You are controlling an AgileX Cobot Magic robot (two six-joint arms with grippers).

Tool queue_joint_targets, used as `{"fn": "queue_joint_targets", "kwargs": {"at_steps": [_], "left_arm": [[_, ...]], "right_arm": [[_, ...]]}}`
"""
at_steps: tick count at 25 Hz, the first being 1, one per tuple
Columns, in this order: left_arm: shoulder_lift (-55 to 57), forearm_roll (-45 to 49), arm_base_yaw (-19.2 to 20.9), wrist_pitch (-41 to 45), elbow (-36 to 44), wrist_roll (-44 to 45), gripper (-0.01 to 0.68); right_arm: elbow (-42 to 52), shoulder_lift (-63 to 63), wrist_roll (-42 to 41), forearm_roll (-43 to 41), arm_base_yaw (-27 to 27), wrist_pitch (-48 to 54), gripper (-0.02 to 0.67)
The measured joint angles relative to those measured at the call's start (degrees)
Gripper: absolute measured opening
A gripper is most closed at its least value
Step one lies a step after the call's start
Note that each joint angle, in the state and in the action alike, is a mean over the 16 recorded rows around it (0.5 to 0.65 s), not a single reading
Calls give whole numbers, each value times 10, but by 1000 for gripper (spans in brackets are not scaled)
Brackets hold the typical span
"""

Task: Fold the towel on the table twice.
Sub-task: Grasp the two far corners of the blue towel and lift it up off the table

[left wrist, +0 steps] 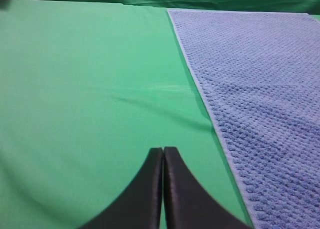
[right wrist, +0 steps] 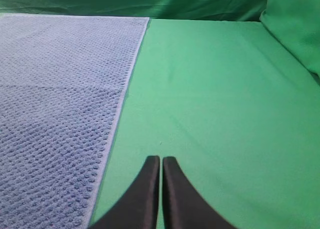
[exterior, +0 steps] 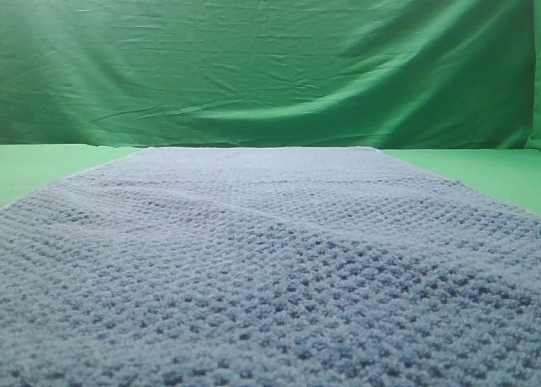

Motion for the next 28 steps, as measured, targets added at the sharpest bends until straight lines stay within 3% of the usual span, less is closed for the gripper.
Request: {"fn": "queue_joint_targets", "kwargs": {"at_steps": [11,22,28], "left_arm": [[0,-38,0,-51,1,0,0],[0,-117,0,-209,-1,-6,0],[0,-100,0,-226,-44,-14,0]], "right_arm": [[0,0,0,9,0,-34,0],[1,0,10,25,0,-178,0],[-40,5,39,-3,4,-243,0]]}}
